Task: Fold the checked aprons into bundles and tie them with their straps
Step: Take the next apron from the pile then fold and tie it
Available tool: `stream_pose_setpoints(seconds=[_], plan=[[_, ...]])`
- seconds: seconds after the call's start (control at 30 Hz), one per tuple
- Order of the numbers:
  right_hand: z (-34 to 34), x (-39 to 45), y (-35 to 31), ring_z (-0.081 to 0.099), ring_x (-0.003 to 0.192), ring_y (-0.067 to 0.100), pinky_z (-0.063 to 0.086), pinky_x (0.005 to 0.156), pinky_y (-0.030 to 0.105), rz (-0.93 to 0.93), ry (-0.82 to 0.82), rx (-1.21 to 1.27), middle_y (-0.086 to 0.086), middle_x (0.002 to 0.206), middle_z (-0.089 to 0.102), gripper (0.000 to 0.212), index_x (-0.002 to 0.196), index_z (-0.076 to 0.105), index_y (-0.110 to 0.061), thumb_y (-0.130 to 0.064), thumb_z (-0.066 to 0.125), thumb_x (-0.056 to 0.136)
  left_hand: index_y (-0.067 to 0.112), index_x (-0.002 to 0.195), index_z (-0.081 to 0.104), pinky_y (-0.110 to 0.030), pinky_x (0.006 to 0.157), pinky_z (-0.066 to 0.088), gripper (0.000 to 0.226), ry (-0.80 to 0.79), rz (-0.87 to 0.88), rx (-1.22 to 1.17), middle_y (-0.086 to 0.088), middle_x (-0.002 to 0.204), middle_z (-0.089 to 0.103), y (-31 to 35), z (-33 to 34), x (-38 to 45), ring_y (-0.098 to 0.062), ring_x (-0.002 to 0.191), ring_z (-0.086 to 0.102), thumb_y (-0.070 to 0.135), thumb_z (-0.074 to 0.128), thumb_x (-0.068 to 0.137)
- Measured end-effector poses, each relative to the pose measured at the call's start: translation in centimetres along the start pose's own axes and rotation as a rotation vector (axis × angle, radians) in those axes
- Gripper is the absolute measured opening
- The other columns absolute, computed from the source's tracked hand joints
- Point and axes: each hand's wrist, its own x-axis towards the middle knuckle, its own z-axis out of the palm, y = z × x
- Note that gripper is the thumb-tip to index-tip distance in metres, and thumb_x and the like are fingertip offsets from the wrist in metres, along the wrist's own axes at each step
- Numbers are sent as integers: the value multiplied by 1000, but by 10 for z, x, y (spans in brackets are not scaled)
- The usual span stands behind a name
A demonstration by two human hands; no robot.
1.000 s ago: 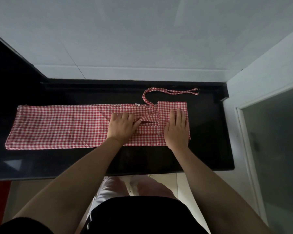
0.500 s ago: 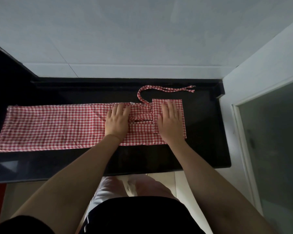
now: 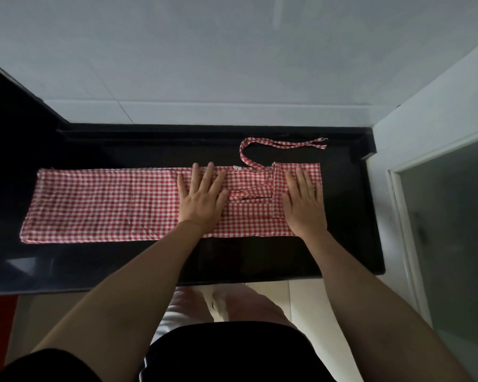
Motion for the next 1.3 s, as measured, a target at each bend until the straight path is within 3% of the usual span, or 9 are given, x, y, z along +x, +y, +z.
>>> stream_pose_setpoints(seconds=[0.13, 0.33, 0.5, 0.67, 0.83, 1.0, 1.17, 1.23, 1.3], plan=[[-32, 15, -29, 4, 153, 23, 1, 124, 46, 138, 76, 128, 9, 165, 14, 53, 151, 32, -14, -38, 25, 105, 39, 155, -3, -60, 119, -8, 65, 10, -2, -49, 0, 164, -16, -9, -12, -11, -29, 149, -22, 63, 1, 95], [-52, 13, -170, 23, 149, 29, 16, 123, 49, -241, 272, 219, 16, 158, 33, 46, 141, 46, -5, -19, 49, 98, 32, 157, 3, -55, 122, -1, 59, 105, -203, -146, -5, 166, -7, -75, -30, -41, -28, 151, -15, 47, 18, 103], [-19, -8, -285, 12, 152, 26, 16, 123, 47, -434, 66, 216, 11, 163, 20, 53, 152, 32, -10, -23, 44, 102, 30, 158, 3, -56, 121, -2, 62, 153, -378, -205, -8, 165, -8, -177, -23, -74, -29, 151, -15, 43, 28, 103], [17, -27, -329, 12, 152, 29, 20, 120, 53, -301, -16, 54, 11, 164, 19, 60, 157, 25, -17, -42, 26, 103, 33, 157, -5, -55, 121, -2, 70, 81, -484, -202, -11, 165, -8, -273, -13, -117, -33, 151, -11, 58, 25, 100], [12, -18, -357, -4, 152, 34, 2, 121, 56, -149, -127, -14, 12, 166, 3, 72, 156, 15, -18, -51, 39, 96, 12, 151, 26, -48, 106, 36, 75, 234, -529, -454, -14, 145, 41, -304, -46, -109, -32, 133, 37, 42, 59, 90], [1, -15, -394, -6, 151, 37, 4, 122, 57, -20, -189, -1, 15, 165, -5, 86, 157, 4, -13, -54, 48, 95, 5, 116, 47, -34, 68, 53, 42, -64, -772, -976, -3, 98, 62, -314, -83, -78, -20, 84, 63, 28, 62, 85], [-6, -13, -406, 3, 152, 33, 7, 120, 53, 52, -175, 29, 14, 165, 5, 86, 155, 14, -15, -51, 60, 92, 3, 106, 67, -35, 81, 55, 27, -317, -809, -1382, -13, 107, 71, -337, -89, -65, -22, 91, 68, 11, 74, 82], [-12, -15, -410, 22, 147, 32, 20, 119, 50, 52, -112, 55, 14, 157, 27, 65, 145, 36, -17, -41, 63, 91, 6, 106, 68, -30, 70, 51, 25, -364, -720, -1346, -9, 105, 71, -338, -93, -65, -19, 88, 67, 13, 73, 83], [-20, -17, -417, 51, 117, 23, 44, 103, 39, 64, 1, 247, 6, 122, 56, 25, 114, 59, -16, -31, 61, 93, 8, 103, 68, -34, 72, 55, 19, -342, -663, -1310, -9, 103, 72, -335, -100, -66, -21, 89, 68, 14, 70, 85]])
